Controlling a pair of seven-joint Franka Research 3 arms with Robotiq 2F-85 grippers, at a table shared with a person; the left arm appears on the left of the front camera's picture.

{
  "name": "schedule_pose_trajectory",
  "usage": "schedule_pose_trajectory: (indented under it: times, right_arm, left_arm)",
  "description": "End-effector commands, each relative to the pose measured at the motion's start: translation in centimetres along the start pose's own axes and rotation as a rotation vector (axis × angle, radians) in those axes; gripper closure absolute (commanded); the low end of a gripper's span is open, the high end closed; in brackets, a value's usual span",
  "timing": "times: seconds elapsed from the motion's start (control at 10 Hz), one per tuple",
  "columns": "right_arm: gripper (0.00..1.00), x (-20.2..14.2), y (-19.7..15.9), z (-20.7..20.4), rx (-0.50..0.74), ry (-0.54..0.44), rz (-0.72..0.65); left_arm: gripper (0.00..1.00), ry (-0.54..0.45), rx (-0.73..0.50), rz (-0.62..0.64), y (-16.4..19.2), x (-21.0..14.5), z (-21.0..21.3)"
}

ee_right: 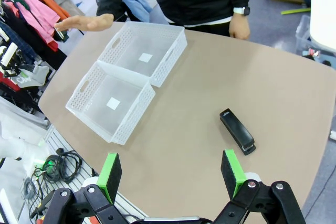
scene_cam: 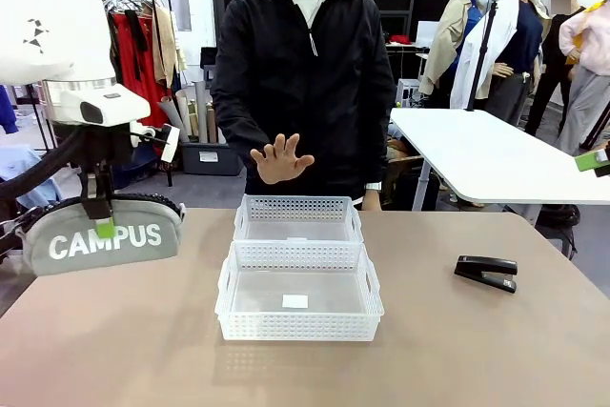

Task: Distribute items into two baskets.
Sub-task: Move the picked Pencil pouch towards the Organizing basket indicated by the person, stopping as directed, then place the picked Pencil pouch into the Organizing basket as instructed by the person.

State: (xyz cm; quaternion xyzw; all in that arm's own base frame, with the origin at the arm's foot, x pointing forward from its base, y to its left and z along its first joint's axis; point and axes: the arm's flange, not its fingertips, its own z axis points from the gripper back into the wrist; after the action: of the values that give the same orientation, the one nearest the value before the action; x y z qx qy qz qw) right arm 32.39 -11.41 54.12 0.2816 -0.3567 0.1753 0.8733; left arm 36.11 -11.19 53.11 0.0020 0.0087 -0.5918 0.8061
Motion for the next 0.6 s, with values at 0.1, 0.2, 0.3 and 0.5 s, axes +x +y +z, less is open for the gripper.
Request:
schedule_pose_trajectory:
  times: [0.1,0.2,0.3,0.5]
  right_arm:
    - [0.00,0.12,-0.01,0.01,0.016,-0.016,0.011]
    - [0.00,0.12,-0.01,0.01,0.016,-0.016,0.011]
    - [0.00,0.12,-0.01,0.01,0.016,-0.016,0.011]
    - [0.00,0.12,-0.01,0.01,0.016,-0.016,0.011]
  left_arm:
    - [1.00,0.006,0.008,0.010,0.18,-0.08,0.37]
    - [1.00,0.006,0.008,0.010,0.18,-0.08,0.37]
    - [1.00,0.006,0.008,0.010,0.18,-0.08,0.37]
    - [1.00,0.006,0.008,0.010,0.18,-0.08,0.37]
